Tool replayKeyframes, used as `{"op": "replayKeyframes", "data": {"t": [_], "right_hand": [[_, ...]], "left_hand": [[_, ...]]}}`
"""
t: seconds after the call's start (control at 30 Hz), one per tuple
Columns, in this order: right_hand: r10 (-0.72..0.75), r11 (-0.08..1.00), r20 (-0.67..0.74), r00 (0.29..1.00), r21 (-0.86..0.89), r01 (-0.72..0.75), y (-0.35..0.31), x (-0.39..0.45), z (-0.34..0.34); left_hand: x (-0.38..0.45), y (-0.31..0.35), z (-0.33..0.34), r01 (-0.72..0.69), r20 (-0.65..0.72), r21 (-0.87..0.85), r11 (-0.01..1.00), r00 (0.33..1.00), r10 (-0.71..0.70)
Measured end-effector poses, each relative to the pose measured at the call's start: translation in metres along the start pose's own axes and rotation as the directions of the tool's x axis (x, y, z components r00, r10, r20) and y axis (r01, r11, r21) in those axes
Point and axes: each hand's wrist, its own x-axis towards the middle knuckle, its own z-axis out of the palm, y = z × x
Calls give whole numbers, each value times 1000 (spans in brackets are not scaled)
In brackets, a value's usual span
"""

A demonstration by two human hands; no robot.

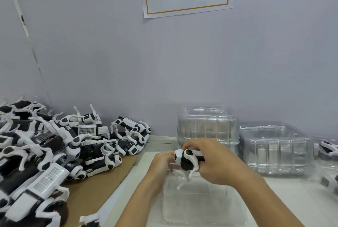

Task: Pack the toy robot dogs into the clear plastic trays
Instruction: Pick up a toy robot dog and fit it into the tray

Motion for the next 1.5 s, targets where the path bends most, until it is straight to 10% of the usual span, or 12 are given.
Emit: {"op": "replayKeyframes", "data": {"t": [1.5], "right_hand": [[-36, 988, 3, 999, 149, 35, 24, 3, 39]], "left_hand": [[-8, -3, -4, -100, 32, 21, 995, 995, 99]]}}
